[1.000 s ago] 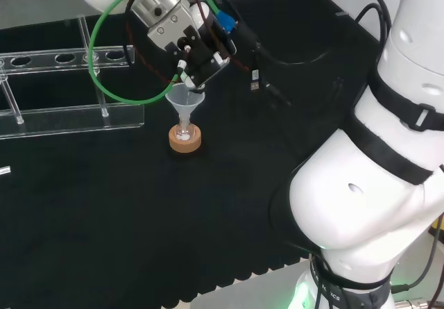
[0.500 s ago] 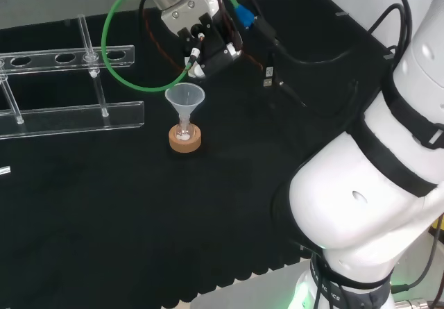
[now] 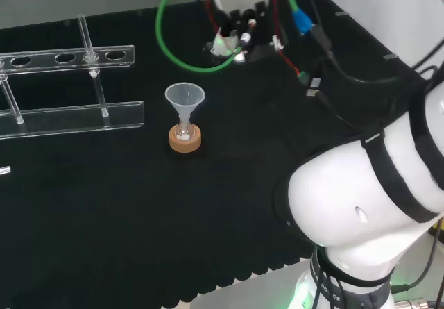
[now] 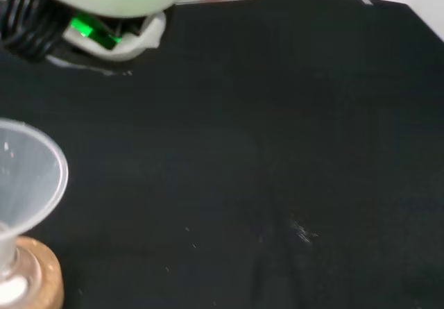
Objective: Pour all the NaCl from the weighing funnel into the round-bottom flask.
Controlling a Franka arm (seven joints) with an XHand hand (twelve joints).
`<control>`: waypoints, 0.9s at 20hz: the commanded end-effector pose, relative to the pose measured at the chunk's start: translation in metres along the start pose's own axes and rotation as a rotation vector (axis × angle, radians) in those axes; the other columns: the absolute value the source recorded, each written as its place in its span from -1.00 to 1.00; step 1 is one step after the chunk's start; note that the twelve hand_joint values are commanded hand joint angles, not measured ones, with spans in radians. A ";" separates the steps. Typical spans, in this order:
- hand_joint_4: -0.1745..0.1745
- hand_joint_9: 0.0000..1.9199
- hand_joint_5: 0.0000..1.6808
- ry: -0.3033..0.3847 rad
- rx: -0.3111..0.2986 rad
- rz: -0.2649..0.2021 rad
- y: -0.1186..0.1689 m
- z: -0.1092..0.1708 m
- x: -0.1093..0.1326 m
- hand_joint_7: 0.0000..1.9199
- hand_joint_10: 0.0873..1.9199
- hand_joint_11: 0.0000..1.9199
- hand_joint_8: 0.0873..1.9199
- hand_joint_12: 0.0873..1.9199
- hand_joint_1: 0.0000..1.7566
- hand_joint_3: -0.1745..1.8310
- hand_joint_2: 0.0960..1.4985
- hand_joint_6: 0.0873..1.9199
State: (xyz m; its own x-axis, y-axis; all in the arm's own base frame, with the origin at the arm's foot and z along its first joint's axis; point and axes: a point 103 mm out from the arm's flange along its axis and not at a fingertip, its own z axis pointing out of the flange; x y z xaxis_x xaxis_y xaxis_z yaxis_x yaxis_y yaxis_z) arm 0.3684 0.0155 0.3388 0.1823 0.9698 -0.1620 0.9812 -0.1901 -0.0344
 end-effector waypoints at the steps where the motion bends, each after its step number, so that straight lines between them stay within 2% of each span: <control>1: -1.00 0.83 0.57 0.354 -0.165 -0.055 0.013 0.013 -0.081 0.70 -0.84 0.63 -0.21 -0.39 0.37 0.13 -0.45 -0.28; 6: -1.00 0.83 0.57 0.508 -0.179 -0.085 0.032 0.040 -0.127 0.70 -0.84 0.63 -0.21 -0.39 0.37 0.13 -0.45 -0.28; 10: -1.00 0.83 0.57 0.573 -0.189 -0.079 0.048 0.054 -0.151 0.70 -0.84 0.64 -0.21 -0.39 0.37 0.13 -0.45 -0.28; 14: -1.00 0.83 0.57 0.609 -0.194 -0.089 0.072 0.068 -0.163 0.70 -0.85 0.64 -0.21 -0.39 0.37 0.13 -0.45 -0.28; 18: -1.00 0.83 0.57 0.614 -0.198 -0.093 0.088 0.076 -0.164 0.69 -0.85 0.64 -0.21 -0.39 0.37 0.13 -0.45 -0.28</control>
State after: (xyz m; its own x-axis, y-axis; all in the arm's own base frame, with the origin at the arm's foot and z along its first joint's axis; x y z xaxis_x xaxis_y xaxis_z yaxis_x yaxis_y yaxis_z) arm 0.3899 -0.1491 0.2982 0.0606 0.9169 0.3945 0.9845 -0.1200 0.1278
